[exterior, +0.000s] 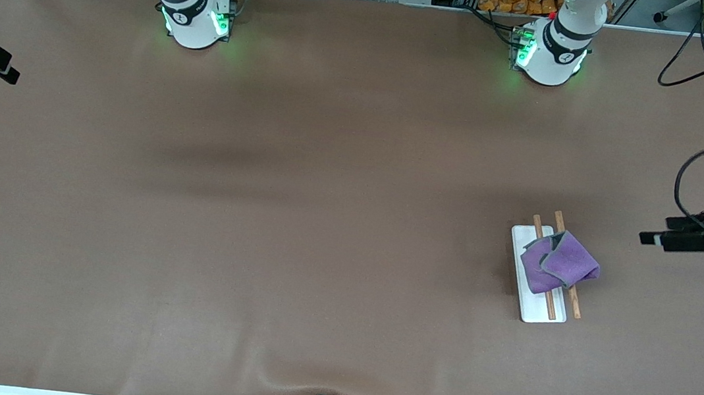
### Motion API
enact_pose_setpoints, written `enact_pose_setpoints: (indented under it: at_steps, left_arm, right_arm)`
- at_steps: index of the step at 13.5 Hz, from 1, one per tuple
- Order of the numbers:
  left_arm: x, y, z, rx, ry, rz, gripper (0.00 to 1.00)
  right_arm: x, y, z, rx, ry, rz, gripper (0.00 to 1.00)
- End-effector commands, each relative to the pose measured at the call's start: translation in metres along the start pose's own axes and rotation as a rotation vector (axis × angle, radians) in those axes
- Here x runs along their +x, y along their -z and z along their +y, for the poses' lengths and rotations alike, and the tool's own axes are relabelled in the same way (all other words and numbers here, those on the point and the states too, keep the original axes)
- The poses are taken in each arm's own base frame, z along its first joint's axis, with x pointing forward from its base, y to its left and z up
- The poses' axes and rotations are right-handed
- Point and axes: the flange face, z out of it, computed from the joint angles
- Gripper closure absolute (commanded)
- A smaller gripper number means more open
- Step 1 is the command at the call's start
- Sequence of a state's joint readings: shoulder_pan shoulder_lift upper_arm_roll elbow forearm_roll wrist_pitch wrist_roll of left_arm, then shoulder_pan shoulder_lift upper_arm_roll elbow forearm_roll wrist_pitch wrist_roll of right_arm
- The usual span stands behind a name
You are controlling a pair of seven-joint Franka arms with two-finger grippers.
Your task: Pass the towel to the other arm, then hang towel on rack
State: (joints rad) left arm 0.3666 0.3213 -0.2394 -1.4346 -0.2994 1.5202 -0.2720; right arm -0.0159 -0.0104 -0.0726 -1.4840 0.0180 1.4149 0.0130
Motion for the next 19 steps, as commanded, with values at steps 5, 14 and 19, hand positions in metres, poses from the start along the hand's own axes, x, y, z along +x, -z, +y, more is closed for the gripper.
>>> enact_pose_setpoints:
  at_steps: [5, 14, 19]
  left_arm:
    - [-0.073, 0.043, 0.066, 0.241, -0.130, 0.176, 0.00]
    - [-0.125, 0.073, 0.101, 0.347, -0.330, 0.268, 0.00]
    - [-0.143, 0.065, 0.091, 0.372, -0.321, 0.267, 0.00]
  right_arm:
    - [-0.001, 0.005, -0.001, -0.012, 0.005, 0.039, 0.00]
    - [-0.001, 0.007, 0.002, -0.015, -0.002, 0.048, 0.00]
    - [-0.001, 0.006, -0.001, -0.015, 0.001, 0.043, 0.00]
